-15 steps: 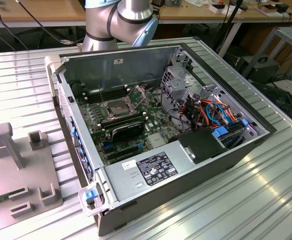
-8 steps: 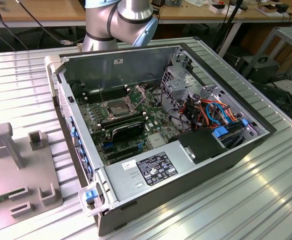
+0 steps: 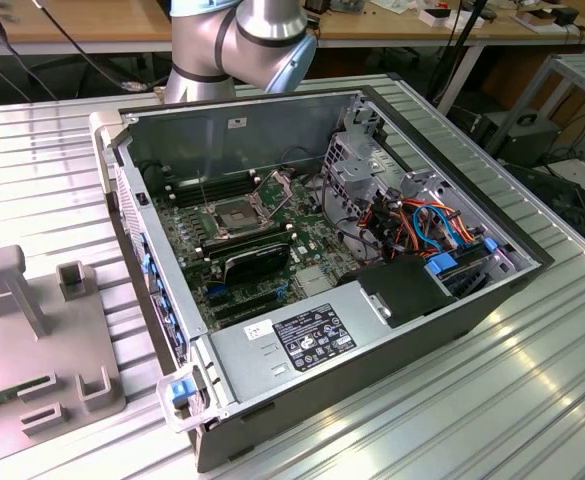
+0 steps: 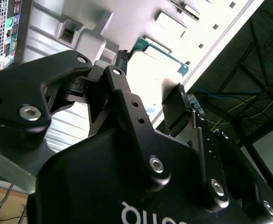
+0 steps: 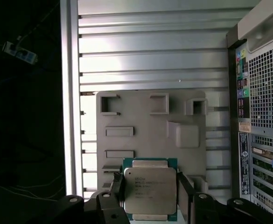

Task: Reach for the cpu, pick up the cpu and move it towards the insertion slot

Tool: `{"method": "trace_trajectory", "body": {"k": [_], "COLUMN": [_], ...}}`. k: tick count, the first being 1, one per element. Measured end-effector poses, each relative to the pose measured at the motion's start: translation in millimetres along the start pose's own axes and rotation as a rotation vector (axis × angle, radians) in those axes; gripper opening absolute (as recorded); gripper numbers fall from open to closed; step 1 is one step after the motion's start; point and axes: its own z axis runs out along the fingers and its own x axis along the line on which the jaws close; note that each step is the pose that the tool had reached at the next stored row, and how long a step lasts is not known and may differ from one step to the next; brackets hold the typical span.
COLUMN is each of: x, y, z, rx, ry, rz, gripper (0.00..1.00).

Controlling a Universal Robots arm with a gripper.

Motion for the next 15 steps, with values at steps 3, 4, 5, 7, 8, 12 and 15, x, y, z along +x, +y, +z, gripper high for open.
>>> {"method": "trace_trajectory", "body": {"k": [3,4,5,7,8,12,15], "x": [-3.8,-5.5,-6.7,-8.2,-9.3,-13.0,-13.3], "y": [0.1,0.2,0.2,0.2,0.2,0.4,0.4], "z": [-0.1,-0.1,-0.1,-0.2,-0.2,-0.3,-0.3], "rx": [0.0000,0.0000,0.0000,0.0000,0.0000,0.0000,0.0001], "ry": [0.0000,0.0000,0.0000,0.0000,0.0000,-0.0001,0.0000], "rz": [0.000,0.000,0.000,0.000,0.000,0.000,0.000], "gripper": [0.55,0.55,0.55,0.55,0.55,0.55,0.55]}}
